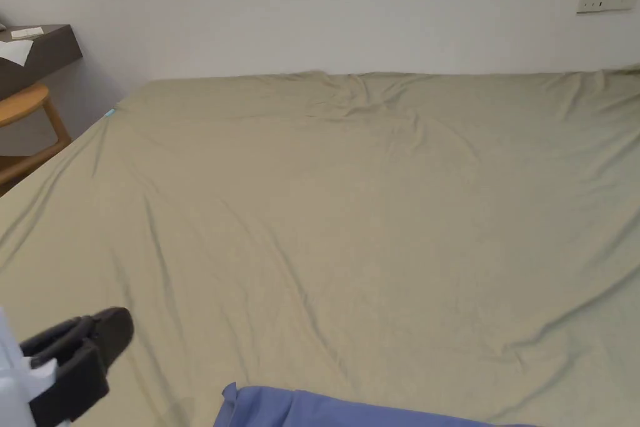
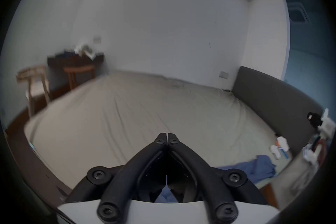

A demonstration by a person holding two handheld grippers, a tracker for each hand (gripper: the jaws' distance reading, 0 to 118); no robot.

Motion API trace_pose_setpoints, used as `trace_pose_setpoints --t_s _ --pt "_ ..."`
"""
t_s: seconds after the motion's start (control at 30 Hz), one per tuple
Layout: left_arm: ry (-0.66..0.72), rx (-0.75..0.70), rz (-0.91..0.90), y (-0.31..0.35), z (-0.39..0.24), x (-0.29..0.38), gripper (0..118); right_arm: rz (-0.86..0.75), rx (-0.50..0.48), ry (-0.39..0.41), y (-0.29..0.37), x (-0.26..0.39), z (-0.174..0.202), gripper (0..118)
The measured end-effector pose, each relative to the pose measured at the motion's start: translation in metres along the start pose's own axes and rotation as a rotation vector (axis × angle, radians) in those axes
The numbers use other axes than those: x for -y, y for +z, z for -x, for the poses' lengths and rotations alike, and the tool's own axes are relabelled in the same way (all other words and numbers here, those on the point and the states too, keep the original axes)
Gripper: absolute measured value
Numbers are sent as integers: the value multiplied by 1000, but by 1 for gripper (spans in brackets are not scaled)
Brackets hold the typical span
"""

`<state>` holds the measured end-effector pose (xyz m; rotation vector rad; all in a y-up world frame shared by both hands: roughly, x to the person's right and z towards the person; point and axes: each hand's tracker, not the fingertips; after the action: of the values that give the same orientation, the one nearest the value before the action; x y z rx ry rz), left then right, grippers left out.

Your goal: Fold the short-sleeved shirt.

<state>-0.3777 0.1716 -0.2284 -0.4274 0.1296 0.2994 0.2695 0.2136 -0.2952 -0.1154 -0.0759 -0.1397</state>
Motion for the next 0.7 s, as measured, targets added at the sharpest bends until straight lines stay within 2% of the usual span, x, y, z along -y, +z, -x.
trace_pose_setpoints --t_s 0.13,0.3,0.4,0.43,0.47,0.5,0.53,0.6,0.7 --pt "163 171 250 -59 32 25 0 9 -18 7 3 -1 7 1" --pt "226 189 490 -122 77 67 0 24 -19 34 6 -1 8 1" --pt "332 266 535 -144 95 84 0 37 -15 20 7 0 12 1" --pt "393 294 558 -152 104 87 9 43 -13 21 7 2 11 1" --pt "439 319 588 -162 113 90 40 51 -6 21 7 4 13 1" --pt "453 326 595 -169 119 93 83 56 -2 17 6 5 14 1" --pt "440 331 629 -180 126 102 118 65 -6 14 5 7 15 1" --pt "496 387 632 -196 137 105 110 82 -2 10 4 13 13 1" --pt "479 338 667 -220 144 114 110 109 1 22 3 18 20 1"
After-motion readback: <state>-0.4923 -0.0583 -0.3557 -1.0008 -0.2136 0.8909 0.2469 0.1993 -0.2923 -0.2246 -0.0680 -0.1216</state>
